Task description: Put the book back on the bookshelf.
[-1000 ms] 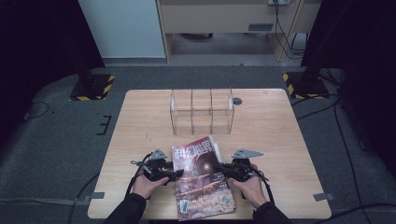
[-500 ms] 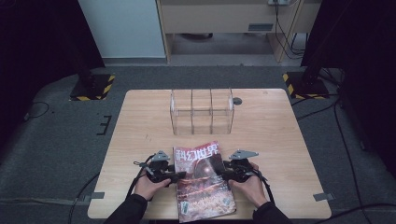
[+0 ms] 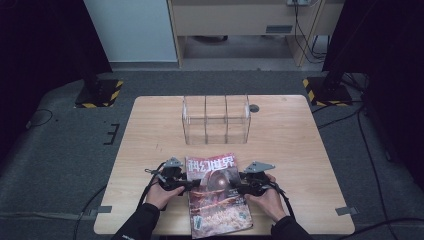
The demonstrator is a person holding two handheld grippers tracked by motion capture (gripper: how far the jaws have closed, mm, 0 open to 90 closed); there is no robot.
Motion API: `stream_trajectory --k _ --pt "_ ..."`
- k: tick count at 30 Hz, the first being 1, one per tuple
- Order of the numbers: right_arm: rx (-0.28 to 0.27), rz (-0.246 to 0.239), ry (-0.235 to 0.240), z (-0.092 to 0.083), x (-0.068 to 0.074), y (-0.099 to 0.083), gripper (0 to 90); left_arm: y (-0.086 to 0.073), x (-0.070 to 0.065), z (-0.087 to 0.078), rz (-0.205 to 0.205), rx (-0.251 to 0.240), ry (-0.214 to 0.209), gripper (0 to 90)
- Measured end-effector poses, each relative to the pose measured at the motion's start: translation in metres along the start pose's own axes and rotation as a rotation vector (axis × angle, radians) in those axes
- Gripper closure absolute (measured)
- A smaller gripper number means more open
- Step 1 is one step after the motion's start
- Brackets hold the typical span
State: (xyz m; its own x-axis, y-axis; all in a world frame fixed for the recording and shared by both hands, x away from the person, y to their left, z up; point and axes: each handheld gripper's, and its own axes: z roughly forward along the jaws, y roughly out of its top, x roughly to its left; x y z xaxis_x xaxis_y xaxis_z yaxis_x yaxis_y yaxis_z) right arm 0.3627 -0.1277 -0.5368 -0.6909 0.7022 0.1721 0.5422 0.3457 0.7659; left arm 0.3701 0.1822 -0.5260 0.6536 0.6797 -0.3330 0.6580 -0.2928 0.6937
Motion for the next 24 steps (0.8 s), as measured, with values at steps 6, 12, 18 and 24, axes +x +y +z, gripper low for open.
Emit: stream_trajectory --k 6,12,18,24 --pt "0.007 -0.016 0.022 0.002 0.0 0.002 50.7 0.009 0.002 0.005 -0.001 0.011 0.0 46.7" --pt "0.004 -0.026 0.033 0.004 0.001 0.003 50.8 0.011 0.002 0.012 -0.004 0.021 0.017 48.1" --pt "-0.005 -0.02 0.041 0.005 0.001 0.004 52.7 0.012 0.001 0.009 -0.029 0.02 0.014 51.8" --pt "-0.009 -0.013 0.047 0.006 0.0 0.005 53.8 0.012 0.001 0.01 -0.045 0.039 0.011 54.9"
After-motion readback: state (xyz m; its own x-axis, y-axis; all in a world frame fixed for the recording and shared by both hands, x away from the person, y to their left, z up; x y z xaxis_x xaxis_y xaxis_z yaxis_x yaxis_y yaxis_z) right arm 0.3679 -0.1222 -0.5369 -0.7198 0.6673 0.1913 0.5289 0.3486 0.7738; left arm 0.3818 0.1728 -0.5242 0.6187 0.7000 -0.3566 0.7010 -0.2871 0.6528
